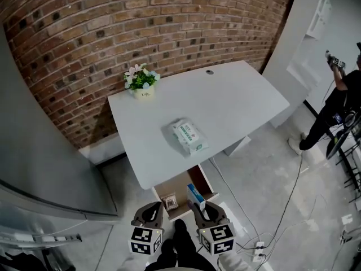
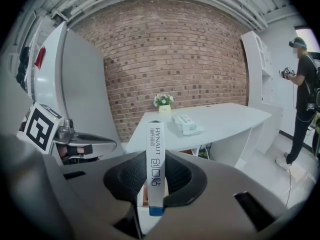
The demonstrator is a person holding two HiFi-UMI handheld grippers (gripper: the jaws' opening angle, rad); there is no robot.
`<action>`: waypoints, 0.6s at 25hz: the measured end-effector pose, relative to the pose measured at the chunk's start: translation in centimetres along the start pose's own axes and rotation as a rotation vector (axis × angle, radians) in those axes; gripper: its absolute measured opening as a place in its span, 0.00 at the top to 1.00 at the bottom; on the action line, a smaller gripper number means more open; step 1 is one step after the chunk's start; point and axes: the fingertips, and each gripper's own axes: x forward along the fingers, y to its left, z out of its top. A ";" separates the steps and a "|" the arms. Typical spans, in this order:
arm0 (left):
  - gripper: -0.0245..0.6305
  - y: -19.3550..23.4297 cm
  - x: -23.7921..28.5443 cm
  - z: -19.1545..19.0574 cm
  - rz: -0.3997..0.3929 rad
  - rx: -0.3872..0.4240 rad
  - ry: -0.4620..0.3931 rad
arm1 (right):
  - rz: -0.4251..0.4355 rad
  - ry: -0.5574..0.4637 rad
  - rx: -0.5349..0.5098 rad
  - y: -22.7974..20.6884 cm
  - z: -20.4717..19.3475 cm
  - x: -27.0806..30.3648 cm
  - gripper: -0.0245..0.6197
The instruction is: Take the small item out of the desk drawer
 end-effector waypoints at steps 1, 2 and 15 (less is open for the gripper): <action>0.94 -0.1 -0.1 0.1 -0.003 0.003 -0.003 | -0.005 -0.009 0.001 0.1 0.1 -0.3 0.81; 0.94 -0.2 -0.2 0.2 -0.006 0.005 -0.006 | -0.009 -0.017 0.002 0.1 0.3 -0.7 0.81; 0.94 -0.8 -2.1 1.2 -0.022 0.031 -0.038 | -0.074 -0.113 0.001 0.6 1.4 -4.6 0.82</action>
